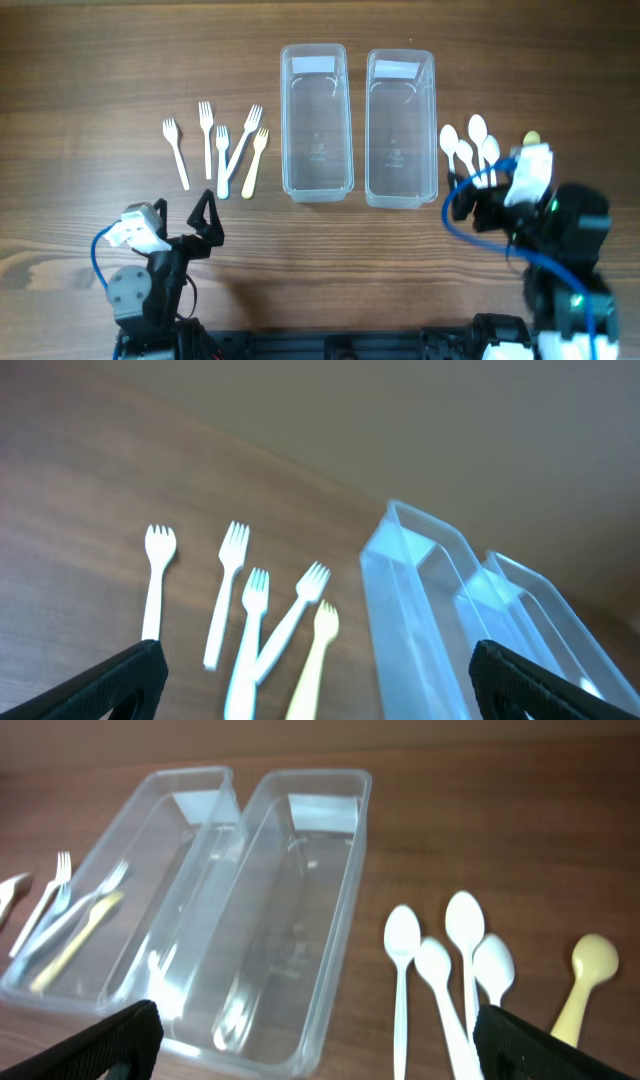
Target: Pack container
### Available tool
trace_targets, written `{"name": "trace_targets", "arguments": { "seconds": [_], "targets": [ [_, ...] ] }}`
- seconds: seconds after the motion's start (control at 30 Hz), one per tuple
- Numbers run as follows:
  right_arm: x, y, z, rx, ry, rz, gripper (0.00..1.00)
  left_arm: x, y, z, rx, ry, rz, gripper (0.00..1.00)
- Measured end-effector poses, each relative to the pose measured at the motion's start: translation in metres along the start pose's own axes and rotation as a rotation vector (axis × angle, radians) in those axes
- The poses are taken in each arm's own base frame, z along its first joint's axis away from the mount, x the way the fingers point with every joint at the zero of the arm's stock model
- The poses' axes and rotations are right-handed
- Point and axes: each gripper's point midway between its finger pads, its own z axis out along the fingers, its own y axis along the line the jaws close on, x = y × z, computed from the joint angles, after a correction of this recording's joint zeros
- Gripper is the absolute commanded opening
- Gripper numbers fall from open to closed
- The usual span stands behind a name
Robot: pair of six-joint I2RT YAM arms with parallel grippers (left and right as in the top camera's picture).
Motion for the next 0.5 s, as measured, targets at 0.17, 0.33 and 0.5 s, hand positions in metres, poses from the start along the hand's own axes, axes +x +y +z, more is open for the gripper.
{"name": "trace_targets", "arguments": {
  "seconds": [0.17, 0.33, 0.5],
  "targets": [
    [-0.038, -0.003, -0.001, 0.013, 0.124, 0.032, 1.00, -0.009, -0.004, -0.004, -0.089, 0.183, -0.020, 1.00],
    [-0.063, 0.002, -0.004, -0.011, 0.166, 0.050, 1.00, -0.036, -0.012, 0.010, -0.153, 0.337, -0.012, 1.00],
    [-0.057, -0.014, 0.008, 0.042, 0.261, 0.134, 1.00, -0.038, -0.007, 0.030, -0.216, 0.518, -0.017, 1.00]
  ]
}}
